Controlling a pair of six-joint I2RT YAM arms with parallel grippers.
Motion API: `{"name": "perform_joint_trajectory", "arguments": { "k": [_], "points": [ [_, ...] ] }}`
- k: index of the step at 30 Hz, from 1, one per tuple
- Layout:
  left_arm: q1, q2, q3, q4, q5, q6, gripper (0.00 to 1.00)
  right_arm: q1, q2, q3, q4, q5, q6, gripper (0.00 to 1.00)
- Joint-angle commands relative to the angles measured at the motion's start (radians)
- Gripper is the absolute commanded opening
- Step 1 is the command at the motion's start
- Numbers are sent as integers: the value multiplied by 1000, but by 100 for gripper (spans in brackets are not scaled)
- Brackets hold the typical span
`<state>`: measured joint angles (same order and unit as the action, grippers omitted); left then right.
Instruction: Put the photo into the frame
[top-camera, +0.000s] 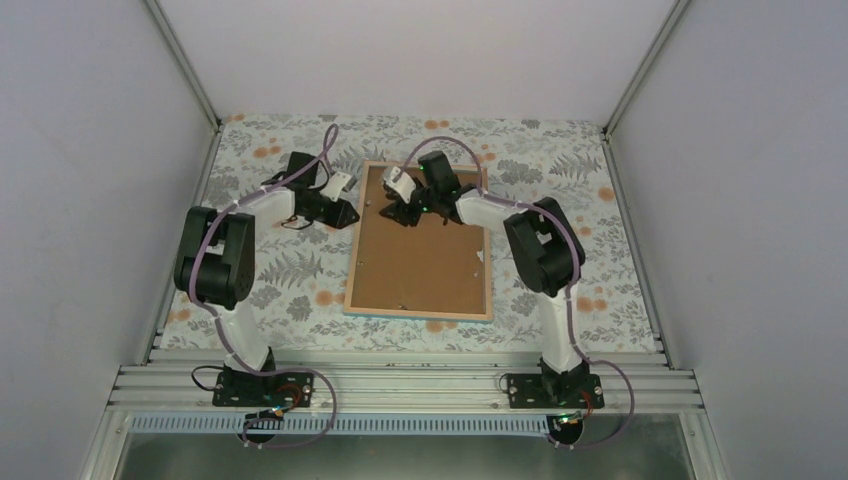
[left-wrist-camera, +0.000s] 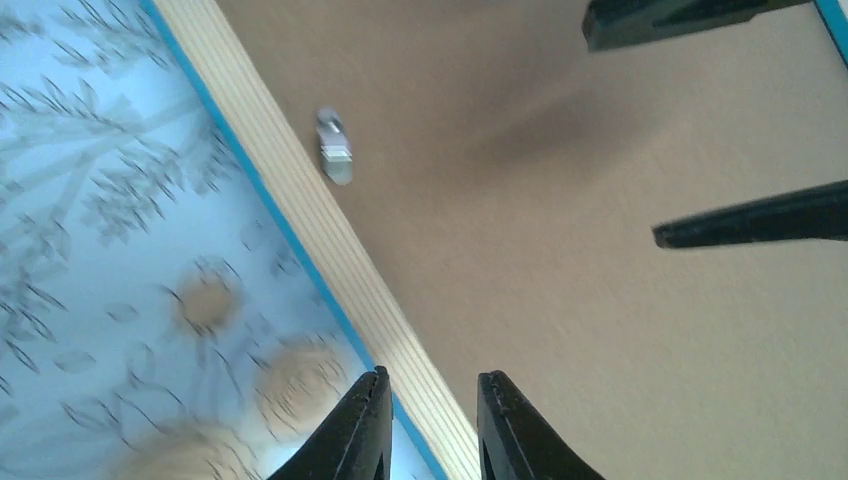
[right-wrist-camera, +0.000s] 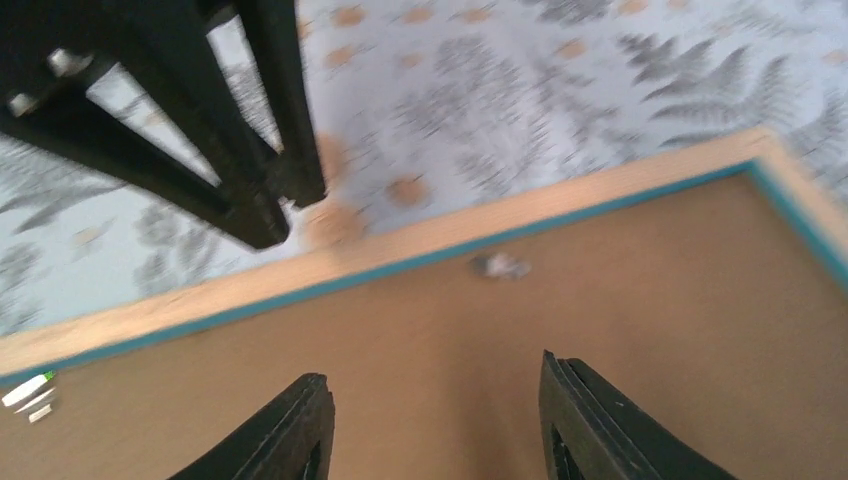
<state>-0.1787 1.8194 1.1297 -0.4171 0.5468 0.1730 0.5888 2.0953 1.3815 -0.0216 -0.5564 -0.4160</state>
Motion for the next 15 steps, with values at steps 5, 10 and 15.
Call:
{"name": "perform_joint_trajectory", "arguments": {
  "k": [5, 10, 15],
  "points": [
    [21, 151, 145, 64, 7, -56, 23, -1, 223, 315, -132, 150, -19, 48],
    [28, 217, 206, 65, 26, -70, 23, -3, 287, 381, -147, 219, -60, 42],
    [30, 258, 231, 68, 39, -85, 23, -1, 318, 388, -156, 233, -106, 41]
  ]
}}
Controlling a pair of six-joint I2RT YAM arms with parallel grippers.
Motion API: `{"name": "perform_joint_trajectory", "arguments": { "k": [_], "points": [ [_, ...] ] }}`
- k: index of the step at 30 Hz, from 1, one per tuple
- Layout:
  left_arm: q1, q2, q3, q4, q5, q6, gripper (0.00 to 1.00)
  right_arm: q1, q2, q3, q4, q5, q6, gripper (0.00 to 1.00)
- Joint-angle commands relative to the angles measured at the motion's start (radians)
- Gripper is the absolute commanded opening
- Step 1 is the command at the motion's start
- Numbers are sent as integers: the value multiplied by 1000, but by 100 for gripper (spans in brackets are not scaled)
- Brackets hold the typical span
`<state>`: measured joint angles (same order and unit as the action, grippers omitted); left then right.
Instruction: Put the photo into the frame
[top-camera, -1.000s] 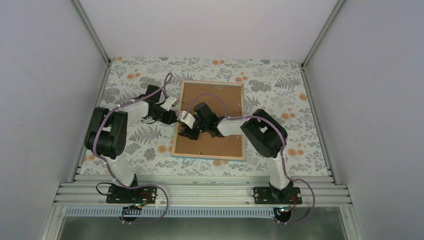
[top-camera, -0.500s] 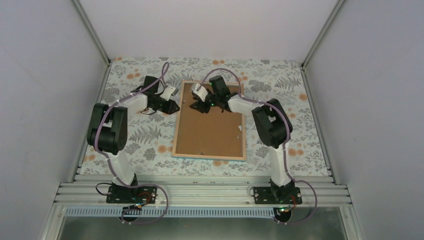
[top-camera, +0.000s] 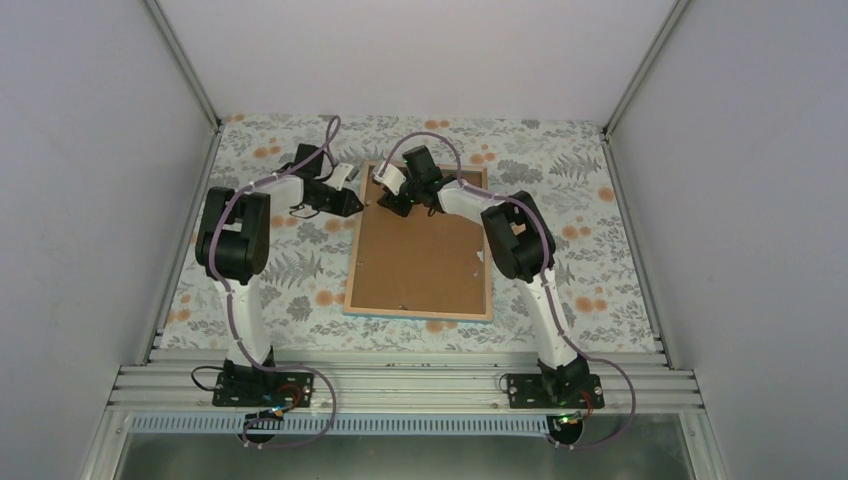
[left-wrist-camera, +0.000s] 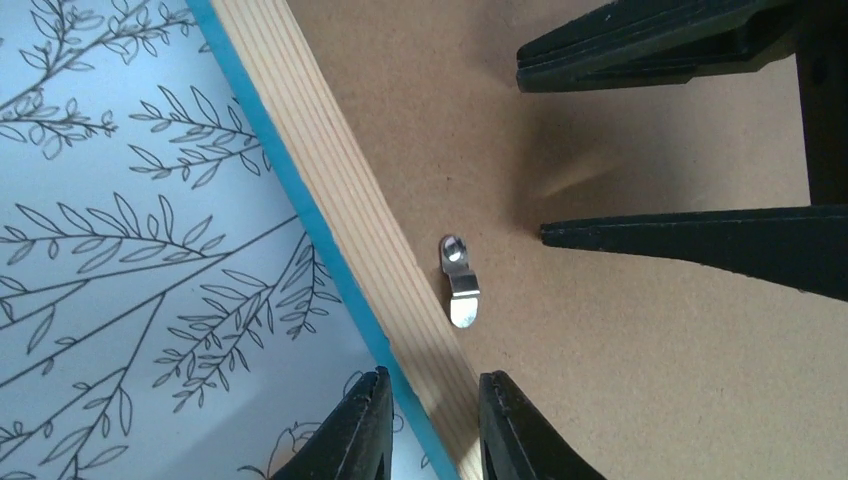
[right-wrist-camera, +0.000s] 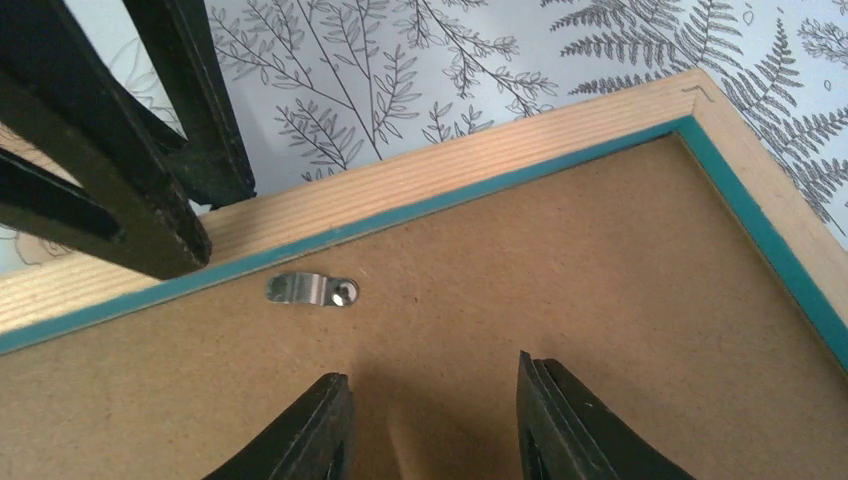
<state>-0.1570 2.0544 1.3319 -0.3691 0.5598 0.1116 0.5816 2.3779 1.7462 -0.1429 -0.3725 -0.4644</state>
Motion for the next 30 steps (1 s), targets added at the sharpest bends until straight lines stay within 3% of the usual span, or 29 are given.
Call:
{"name": "perform_joint_trajectory", "arguments": {
  "k": [1, 3, 9, 26, 30],
  "points": [
    [9, 26, 28, 23, 32, -26, 23, 6, 38, 21, -34, 45, -60, 41],
    [8, 31, 23, 28, 38, -32, 21, 8, 44, 22, -37, 33, -64, 41],
    [9, 39, 7, 25, 46, -30, 3, 28, 50, 28, -54, 15, -97, 40],
    [8, 66, -2, 15, 73, -27, 2, 75, 120, 111, -135, 42, -196, 37],
    [4, 64, -6, 15, 77, -22, 2, 83, 130, 118, -112, 94, -168, 32]
  ]
}}
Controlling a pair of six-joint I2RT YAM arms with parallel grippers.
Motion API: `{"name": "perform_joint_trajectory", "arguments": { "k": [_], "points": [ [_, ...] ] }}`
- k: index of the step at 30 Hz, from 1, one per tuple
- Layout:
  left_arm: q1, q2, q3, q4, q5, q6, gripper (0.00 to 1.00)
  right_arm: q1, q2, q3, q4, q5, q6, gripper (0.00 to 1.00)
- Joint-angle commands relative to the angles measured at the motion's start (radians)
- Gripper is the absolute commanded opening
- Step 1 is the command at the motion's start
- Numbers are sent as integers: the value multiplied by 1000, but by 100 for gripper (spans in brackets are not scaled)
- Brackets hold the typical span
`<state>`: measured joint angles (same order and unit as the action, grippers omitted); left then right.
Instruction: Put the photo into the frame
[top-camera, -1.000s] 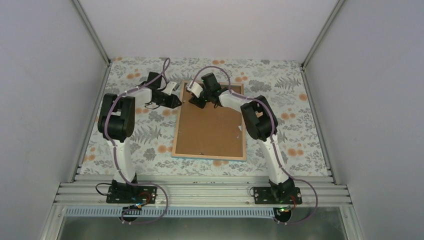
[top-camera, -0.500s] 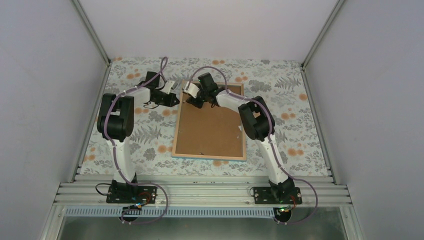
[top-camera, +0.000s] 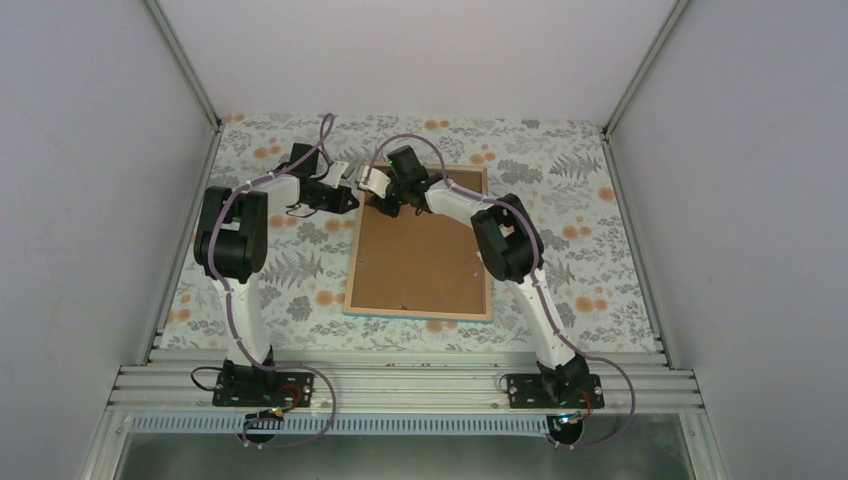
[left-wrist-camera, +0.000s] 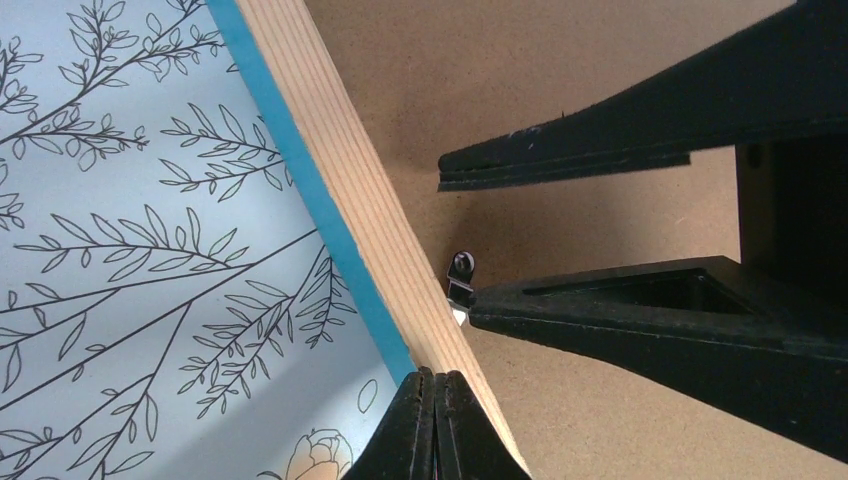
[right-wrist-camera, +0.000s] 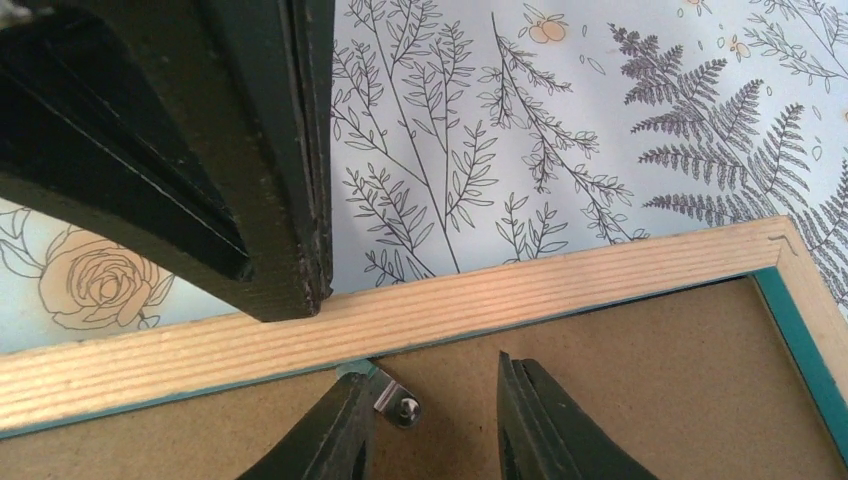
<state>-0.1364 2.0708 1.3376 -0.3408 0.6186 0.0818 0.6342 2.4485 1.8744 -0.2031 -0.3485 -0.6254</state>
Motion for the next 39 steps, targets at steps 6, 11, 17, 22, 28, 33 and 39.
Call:
{"name": "perform_joint_trajectory", "arguments": {
  "k": [6, 11, 17, 22, 28, 33, 39],
  "points": [
    [-23, 32, -32, -13, 20, 10, 2, 30, 54, -21, -12, 132, 42, 27],
    [-7, -29, -55, 25, -1, 8, 3, 26, -41, -69, -44, 32, 57, 33],
    [-10, -164, -81, 76, -30, 69, 23, -30, -205, -135, -97, -123, 131, 45],
    [-68, -232, -80, 64, -44, 140, 52, -103, -327, -205, -162, -224, 173, 52],
    [-234, -285, -119, 75, -128, 218, 92, -206, -450, -303, -239, -271, 239, 57],
    [-360, -300, -127, 77, -220, 252, 100, -285, -515, -366, -322, -208, 196, 57],
    [-498, -331, -129, 126, -364, 345, 100, -482, -603, -372, -422, -266, 237, 60]
  ]
}}
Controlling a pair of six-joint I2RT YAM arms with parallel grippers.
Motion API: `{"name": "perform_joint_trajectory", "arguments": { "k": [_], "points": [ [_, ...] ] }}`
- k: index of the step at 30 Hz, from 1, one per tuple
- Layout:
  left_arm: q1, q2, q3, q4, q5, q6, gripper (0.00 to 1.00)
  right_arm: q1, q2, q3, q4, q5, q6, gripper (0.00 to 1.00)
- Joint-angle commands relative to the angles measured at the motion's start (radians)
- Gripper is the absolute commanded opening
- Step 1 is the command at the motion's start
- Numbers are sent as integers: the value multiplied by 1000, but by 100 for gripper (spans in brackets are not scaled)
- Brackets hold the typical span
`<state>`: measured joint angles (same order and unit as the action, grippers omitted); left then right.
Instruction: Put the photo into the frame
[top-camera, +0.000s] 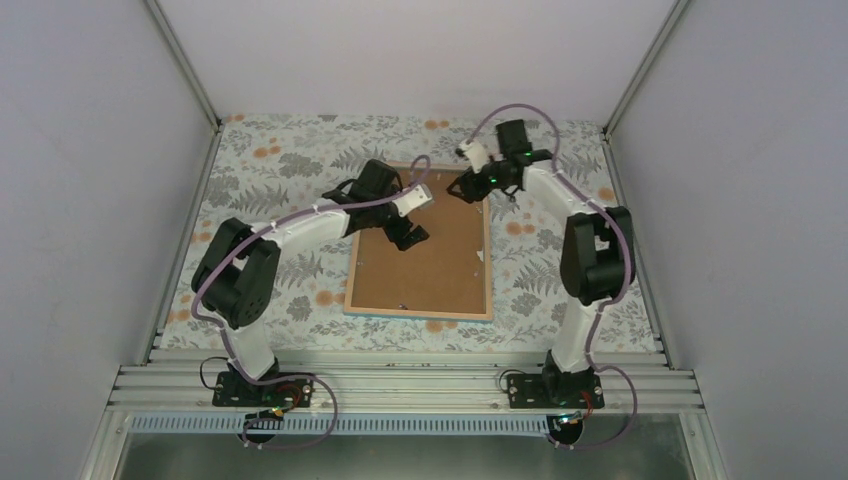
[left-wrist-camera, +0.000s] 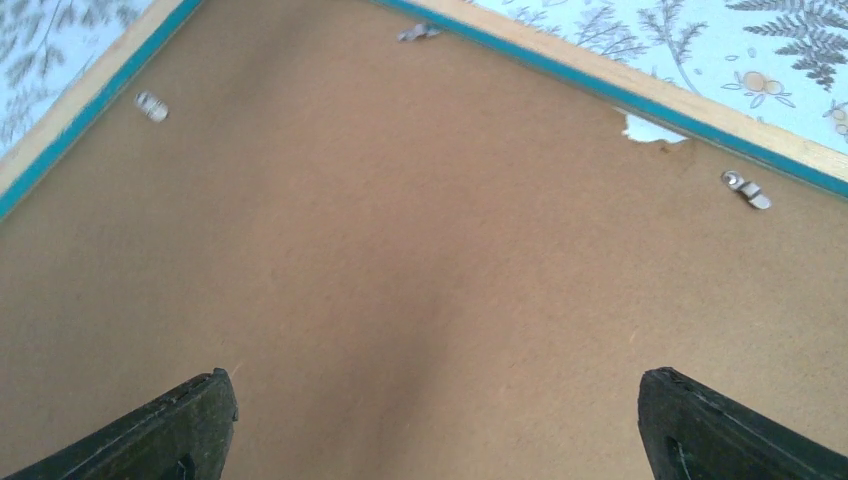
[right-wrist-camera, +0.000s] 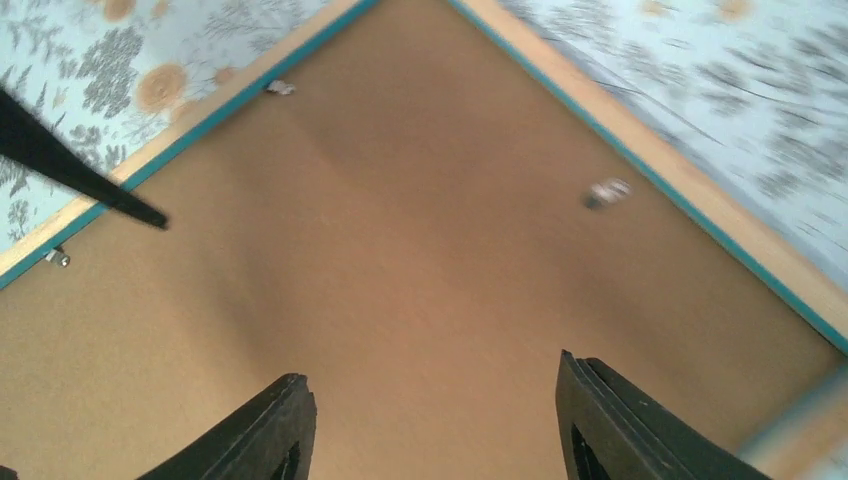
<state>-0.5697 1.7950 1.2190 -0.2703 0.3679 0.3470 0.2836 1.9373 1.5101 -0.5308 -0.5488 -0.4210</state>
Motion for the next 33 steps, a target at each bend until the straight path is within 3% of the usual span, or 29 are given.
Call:
{"name": "perform_joint_trajectory", "arguments": {
  "k": [1, 6, 15, 20, 26, 33],
  "points": [
    [-76, -61, -21, 88, -103, 77, 100, -177, -104, -21, -115, -98, 33, 61],
    [-152, 43, 105, -24, -24, 157, 100, -268, -164, -149, -198, -157, -37, 63],
    [-221, 177, 167, 47, -72, 242, 98, -348, -78, -192, -340, -356, -22, 60],
    [-237, 218, 165, 73, -83, 255, 80, -349, -39, -247, -286, -396, 105, 57],
    [-252, 262, 166, 100, -70, 251, 55, -355, -75, -401, -128, -339, 285, 55],
    [-287, 303, 172, 100, -36, 273, 43, -375, -146, -533, -33, -364, 371, 52]
  ]
}}
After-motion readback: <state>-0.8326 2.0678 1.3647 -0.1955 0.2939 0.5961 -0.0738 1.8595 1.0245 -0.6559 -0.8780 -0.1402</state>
